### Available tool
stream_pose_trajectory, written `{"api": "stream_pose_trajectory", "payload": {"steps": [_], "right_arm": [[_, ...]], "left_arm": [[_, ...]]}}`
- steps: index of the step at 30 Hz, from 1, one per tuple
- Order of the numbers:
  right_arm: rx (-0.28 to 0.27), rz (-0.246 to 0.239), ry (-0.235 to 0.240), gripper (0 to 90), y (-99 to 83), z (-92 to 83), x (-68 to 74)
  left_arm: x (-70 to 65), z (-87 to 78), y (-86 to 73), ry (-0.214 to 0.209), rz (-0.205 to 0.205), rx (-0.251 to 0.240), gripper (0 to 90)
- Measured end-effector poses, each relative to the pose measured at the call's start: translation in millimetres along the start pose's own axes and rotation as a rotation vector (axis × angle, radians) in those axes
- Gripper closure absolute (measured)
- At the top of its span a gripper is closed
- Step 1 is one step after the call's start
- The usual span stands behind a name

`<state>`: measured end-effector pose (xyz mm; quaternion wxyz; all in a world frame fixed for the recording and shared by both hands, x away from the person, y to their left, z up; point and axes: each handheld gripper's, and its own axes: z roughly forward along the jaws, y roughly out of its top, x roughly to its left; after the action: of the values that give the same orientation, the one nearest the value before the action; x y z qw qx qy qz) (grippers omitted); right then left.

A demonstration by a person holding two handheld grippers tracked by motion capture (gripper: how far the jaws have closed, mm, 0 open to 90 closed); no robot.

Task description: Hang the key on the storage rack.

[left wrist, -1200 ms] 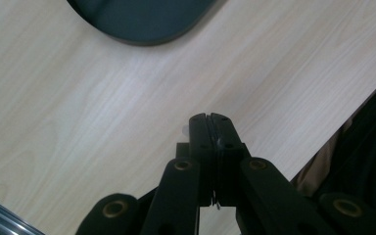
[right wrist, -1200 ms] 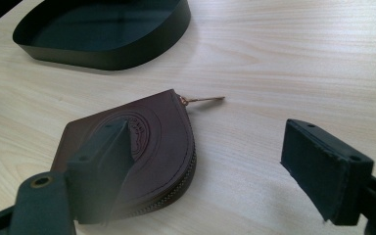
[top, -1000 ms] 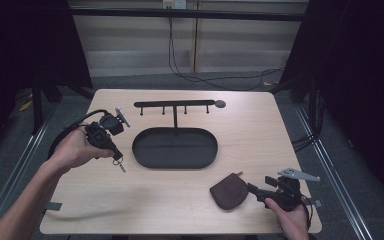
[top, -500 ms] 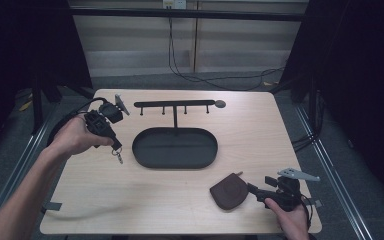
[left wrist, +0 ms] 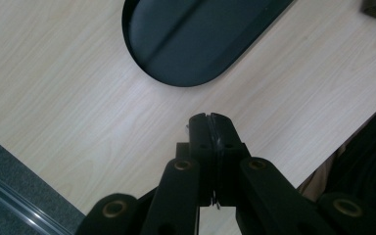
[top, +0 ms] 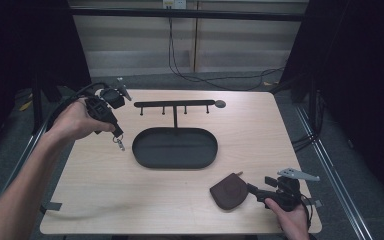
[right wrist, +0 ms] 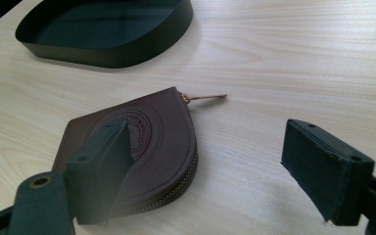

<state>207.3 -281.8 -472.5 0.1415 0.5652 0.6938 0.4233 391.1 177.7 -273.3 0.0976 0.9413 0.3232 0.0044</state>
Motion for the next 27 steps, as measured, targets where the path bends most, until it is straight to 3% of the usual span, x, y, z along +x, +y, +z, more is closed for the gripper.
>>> {"api": "stream_pose_trajectory", "payload": {"steps": [8,20,27], "right_arm": [[-0.001,0.003,0.002,18.4,0.0,0.0,-0.1],[0.008,-0.021,0.021,16.5,0.0,0.8,1.4],[0.002,-0.02,0.025,15.9,0.0,-0.2,1.0]], "left_arm": [[2.2,-5.3,18.0,-0.005,-0.002,0.004,89.4],[2.9,-11.7,37.3,0.027,-0.01,0.024,89.4],[8.8,-9.7,50.1,0.007,-0.016,0.029,89.4]]}}
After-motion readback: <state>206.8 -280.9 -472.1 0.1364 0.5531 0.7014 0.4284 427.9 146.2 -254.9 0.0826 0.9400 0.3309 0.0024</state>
